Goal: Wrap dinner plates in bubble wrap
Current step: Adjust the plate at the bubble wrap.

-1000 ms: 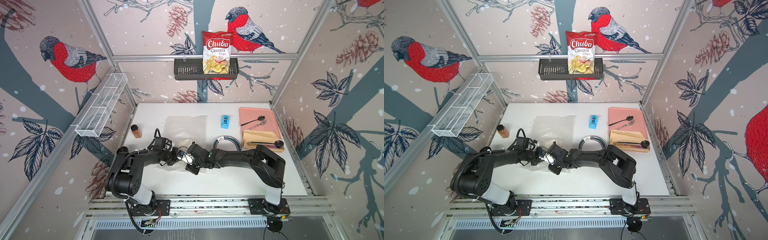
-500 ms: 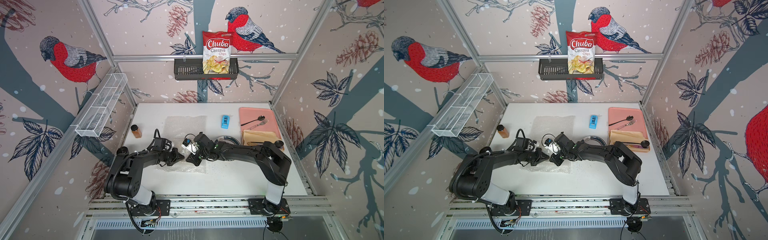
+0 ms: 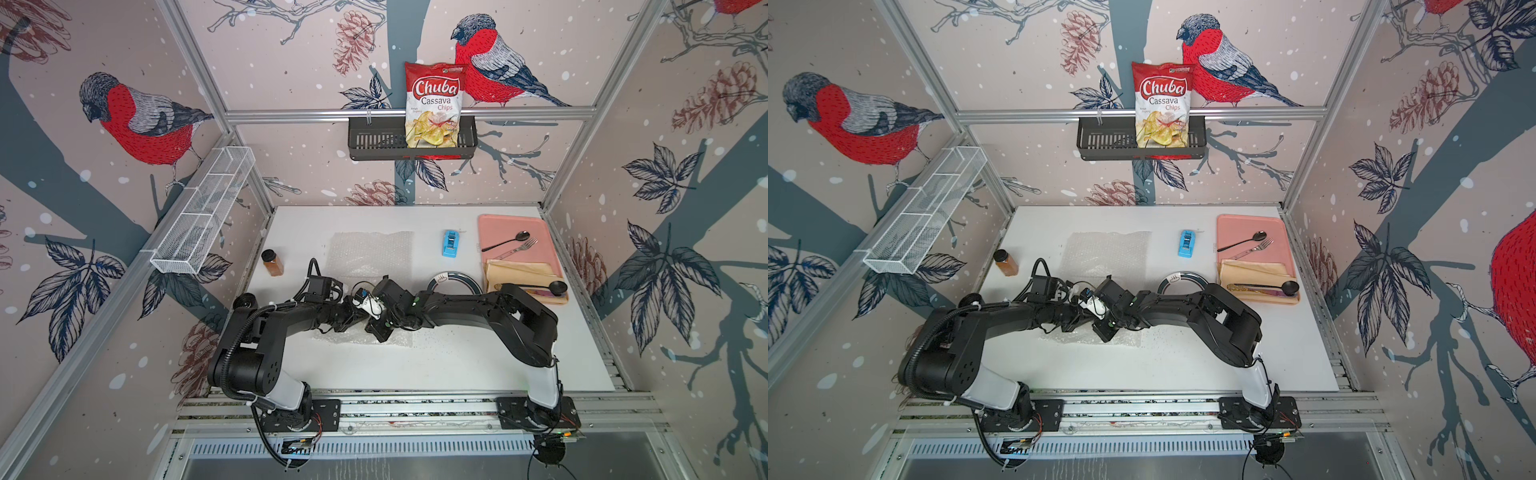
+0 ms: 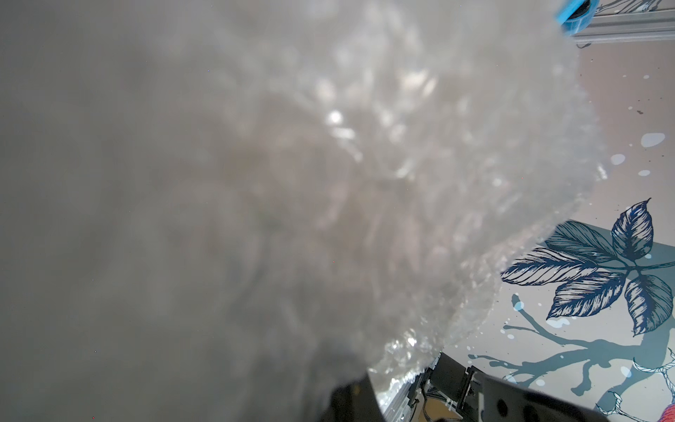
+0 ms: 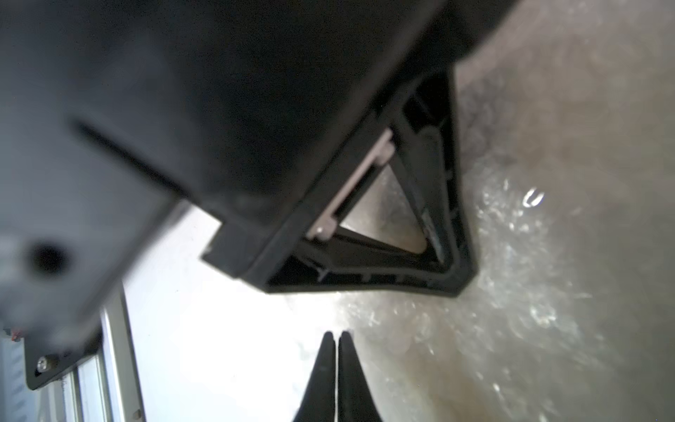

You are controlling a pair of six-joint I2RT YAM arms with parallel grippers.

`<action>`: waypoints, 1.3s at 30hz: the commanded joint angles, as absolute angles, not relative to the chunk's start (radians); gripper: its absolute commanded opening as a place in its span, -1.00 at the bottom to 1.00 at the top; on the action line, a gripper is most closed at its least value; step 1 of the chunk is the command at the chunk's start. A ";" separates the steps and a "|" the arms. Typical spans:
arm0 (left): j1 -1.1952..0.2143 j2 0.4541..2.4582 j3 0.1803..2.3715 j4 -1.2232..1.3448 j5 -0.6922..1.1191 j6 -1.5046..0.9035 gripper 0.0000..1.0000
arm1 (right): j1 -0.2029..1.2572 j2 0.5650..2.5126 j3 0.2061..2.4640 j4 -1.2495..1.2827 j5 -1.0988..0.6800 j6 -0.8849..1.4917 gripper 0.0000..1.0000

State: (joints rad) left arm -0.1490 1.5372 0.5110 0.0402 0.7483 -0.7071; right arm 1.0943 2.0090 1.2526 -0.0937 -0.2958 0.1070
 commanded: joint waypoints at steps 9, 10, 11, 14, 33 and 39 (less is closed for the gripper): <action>-0.150 1.539 0.495 -0.090 0.642 -0.707 -1.00 | 1.091 2.052 1.294 -0.137 -0.188 0.126 -0.85; -0.149 1.539 0.494 -0.088 0.643 -0.709 -1.00 | 1.091 2.054 1.299 -0.138 -0.179 0.137 -0.85; -0.150 1.538 0.493 -0.088 0.643 -0.709 -1.00 | 1.093 2.057 1.305 -0.139 -0.169 0.148 -0.85; -0.150 1.538 0.491 -0.088 0.644 -0.711 -1.00 | 1.094 2.061 1.329 -0.159 -0.141 0.188 -0.85; -0.147 1.486 0.520 -0.108 0.666 -0.726 -0.97 | 1.092 1.942 1.295 -0.165 -0.252 0.234 -0.74; -0.147 1.446 0.551 -0.129 0.677 -0.744 -0.89 | 1.004 1.834 1.213 -0.115 -0.380 0.277 -0.58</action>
State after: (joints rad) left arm -0.1478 1.4586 0.5396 -0.0727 0.6868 -0.7345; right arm 1.0325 1.8637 1.2308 -0.1566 -0.3073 0.2604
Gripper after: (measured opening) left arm 0.046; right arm 0.204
